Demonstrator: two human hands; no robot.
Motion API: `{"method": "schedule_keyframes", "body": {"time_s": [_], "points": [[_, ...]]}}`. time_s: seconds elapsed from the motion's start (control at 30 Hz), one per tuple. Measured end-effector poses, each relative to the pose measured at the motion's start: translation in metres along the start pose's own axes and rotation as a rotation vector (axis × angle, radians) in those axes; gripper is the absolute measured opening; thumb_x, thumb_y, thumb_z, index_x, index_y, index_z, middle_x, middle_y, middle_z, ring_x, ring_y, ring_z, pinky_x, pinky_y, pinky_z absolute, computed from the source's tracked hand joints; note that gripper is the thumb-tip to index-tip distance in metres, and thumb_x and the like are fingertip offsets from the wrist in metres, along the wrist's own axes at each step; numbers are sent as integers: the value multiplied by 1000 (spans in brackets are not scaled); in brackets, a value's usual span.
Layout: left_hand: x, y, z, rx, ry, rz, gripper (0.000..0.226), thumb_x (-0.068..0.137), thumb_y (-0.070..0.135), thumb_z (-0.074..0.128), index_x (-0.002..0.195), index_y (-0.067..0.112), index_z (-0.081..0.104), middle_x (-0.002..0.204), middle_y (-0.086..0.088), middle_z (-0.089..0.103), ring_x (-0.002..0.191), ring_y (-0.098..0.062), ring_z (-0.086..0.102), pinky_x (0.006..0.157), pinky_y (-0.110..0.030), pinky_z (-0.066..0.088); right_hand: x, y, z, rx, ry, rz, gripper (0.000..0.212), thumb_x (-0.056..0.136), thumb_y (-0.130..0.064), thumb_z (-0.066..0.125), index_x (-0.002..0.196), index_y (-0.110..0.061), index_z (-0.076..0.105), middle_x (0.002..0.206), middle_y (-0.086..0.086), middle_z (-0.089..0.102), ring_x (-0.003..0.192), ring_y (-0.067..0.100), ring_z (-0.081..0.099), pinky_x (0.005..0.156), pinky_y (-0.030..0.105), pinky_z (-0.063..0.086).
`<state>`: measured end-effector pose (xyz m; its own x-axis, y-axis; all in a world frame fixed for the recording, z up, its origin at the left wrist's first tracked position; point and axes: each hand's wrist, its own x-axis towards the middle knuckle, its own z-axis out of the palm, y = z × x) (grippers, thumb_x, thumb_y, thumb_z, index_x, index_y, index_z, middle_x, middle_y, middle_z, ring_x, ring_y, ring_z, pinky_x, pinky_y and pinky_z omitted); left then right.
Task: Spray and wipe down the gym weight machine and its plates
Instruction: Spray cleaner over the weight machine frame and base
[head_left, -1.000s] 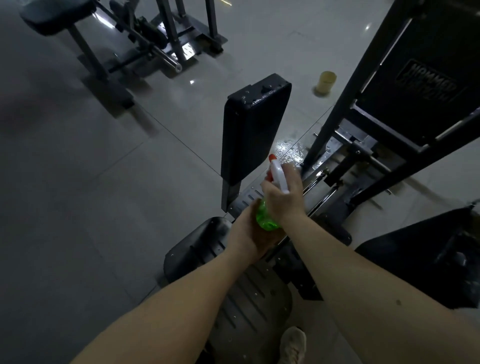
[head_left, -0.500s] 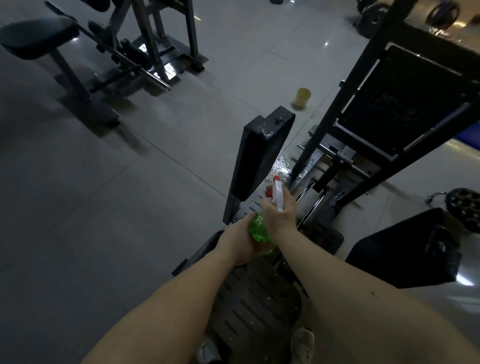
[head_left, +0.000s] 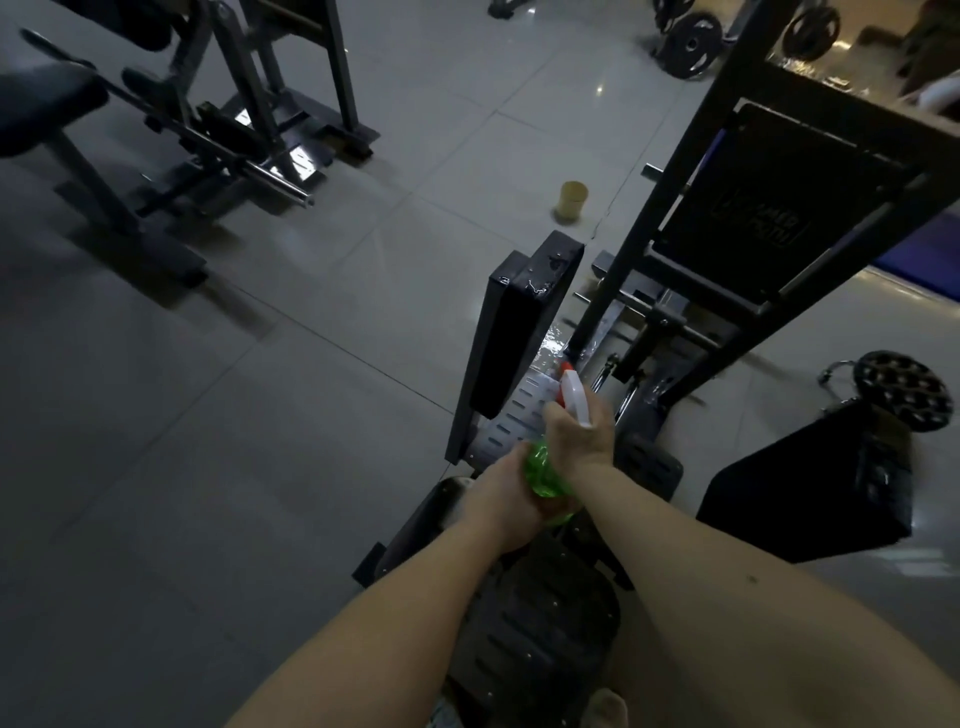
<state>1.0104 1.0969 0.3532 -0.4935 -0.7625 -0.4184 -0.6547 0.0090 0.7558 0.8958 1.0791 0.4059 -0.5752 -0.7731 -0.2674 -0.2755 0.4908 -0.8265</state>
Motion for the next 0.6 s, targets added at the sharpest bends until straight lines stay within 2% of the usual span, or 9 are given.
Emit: {"method": "schedule_keyframes", "body": {"time_s": [0.07,0.1,0.2,0.23,0.33,0.4,0.47,0.5,0.6], "points": [[1,3,4,1,2,2,84,74,55,82,143,32,40,125,12,62,112,-11,59,99,-39,52,4,7,-4,-5,-17,-21,21,79,-32,50,98,-27,58,100,5,63,90,21,61,81,20,52],[1,4,6,-1,6,2,86,74,56,82,144,31,39,127,12,62,113,-10,58,100,-38,51,5,8,-6,3,-27,-23,21,77,-33,52,97,-30,58,102,6,63,92,22,61,82,22,53],[2,9,12,32,-10,-7,91,75,59,78,148,30,34,135,11,58,123,-10,57,105,-37,49,5,14,-9,7,-29,-39,16,70,-27,53,86,-30,56,96,14,58,87,36,60,80,51,58],[2,10,15,37,-9,-14,92,73,62,77,148,31,33,135,11,58,124,-11,57,105,-38,49,5,12,-10,2,-18,-43,12,71,-24,51,83,-27,54,91,14,57,82,37,59,76,52,57],[3,14,20,13,21,-41,81,70,59,82,136,40,38,124,17,61,115,-9,60,100,-41,52,8,12,-15,-27,23,-96,8,79,-17,49,75,-23,47,77,8,53,69,30,54,64,42,50],[5,13,24,1,19,-44,81,69,59,83,135,42,38,123,17,61,115,-8,60,100,-42,52,7,13,-17,-20,15,-90,7,76,-21,50,78,-28,49,86,9,55,76,31,57,67,46,53],[6,11,27,6,15,-39,91,67,65,79,142,40,35,130,17,59,119,-8,58,103,-42,52,4,14,-19,-9,-10,-58,15,71,-28,54,85,-34,53,98,8,53,85,29,56,76,43,54],[7,10,29,14,16,-35,93,67,67,79,144,39,34,132,18,57,121,-7,57,104,-42,51,3,13,-19,-5,-11,-55,17,70,-29,55,85,-35,53,97,7,52,84,27,55,74,41,53],[5,11,33,-3,21,-27,83,72,59,81,140,37,38,120,24,53,114,-1,53,105,-35,47,5,14,-20,0,12,-90,10,71,-24,49,77,-31,48,80,3,52,69,21,50,63,37,45]]}}
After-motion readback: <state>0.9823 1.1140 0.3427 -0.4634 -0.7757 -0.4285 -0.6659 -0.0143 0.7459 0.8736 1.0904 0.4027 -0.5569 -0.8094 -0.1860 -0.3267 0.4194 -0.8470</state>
